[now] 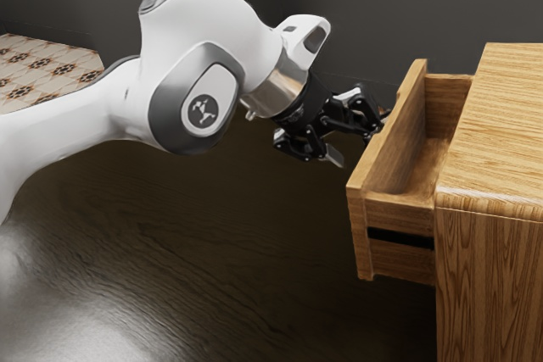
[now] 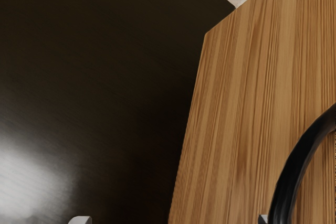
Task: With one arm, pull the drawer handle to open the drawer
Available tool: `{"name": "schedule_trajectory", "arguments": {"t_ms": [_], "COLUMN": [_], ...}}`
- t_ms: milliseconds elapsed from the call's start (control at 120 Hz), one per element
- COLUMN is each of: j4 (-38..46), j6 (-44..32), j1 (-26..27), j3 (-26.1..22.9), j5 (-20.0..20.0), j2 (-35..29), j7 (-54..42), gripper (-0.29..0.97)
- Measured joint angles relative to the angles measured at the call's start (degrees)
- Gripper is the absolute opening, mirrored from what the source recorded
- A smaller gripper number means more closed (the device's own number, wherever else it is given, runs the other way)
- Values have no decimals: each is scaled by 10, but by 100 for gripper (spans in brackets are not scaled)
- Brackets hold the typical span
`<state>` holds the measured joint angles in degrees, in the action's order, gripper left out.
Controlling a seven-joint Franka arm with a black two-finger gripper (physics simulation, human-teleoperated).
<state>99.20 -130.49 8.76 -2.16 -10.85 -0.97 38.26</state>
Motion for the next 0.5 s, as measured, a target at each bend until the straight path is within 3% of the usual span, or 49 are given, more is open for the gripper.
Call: {"name": "schedule_trajectory", "arguments": {"t_ms": [300,500], "j4": [53,83], "j6": [-2,-5], "j1": [-51,-23], "j3": [-15,-9], "j5": [-12,-20], "j2": [-44,-72], "j7": [-1,2], "gripper": [34,34]}}
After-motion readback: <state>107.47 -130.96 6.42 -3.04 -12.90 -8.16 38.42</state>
